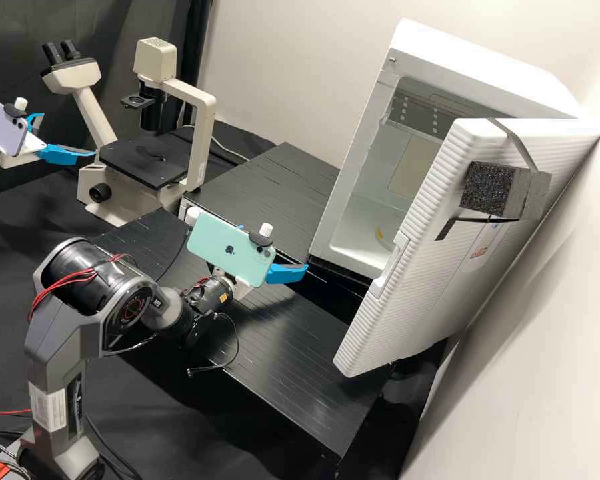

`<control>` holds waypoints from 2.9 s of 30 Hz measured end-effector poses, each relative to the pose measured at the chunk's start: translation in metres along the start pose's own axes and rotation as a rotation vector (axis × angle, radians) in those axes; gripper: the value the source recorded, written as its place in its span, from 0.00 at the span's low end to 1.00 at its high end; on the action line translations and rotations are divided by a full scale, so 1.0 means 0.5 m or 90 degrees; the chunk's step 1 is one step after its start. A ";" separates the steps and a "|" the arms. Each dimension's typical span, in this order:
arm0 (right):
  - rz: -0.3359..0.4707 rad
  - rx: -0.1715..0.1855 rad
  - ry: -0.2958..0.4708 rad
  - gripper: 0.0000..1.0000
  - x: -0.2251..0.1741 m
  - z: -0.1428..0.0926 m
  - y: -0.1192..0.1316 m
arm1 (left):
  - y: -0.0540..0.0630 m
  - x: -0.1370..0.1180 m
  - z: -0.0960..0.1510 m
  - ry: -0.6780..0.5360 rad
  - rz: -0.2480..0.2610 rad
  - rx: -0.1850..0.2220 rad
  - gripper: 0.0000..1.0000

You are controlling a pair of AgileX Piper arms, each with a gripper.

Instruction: Close the incubator door.

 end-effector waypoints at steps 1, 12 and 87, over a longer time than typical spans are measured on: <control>0.000 0.000 0.000 1.00 0.000 0.000 0.000 | 0.000 0.000 0.000 0.000 0.000 0.000 1.00; 0.008 0.000 0.001 1.00 -0.028 -0.001 0.007 | 0.000 0.000 0.000 0.000 0.000 0.000 1.00; 0.220 0.049 0.133 1.00 -0.196 -0.053 0.148 | 0.000 0.000 0.000 0.000 0.000 0.000 1.00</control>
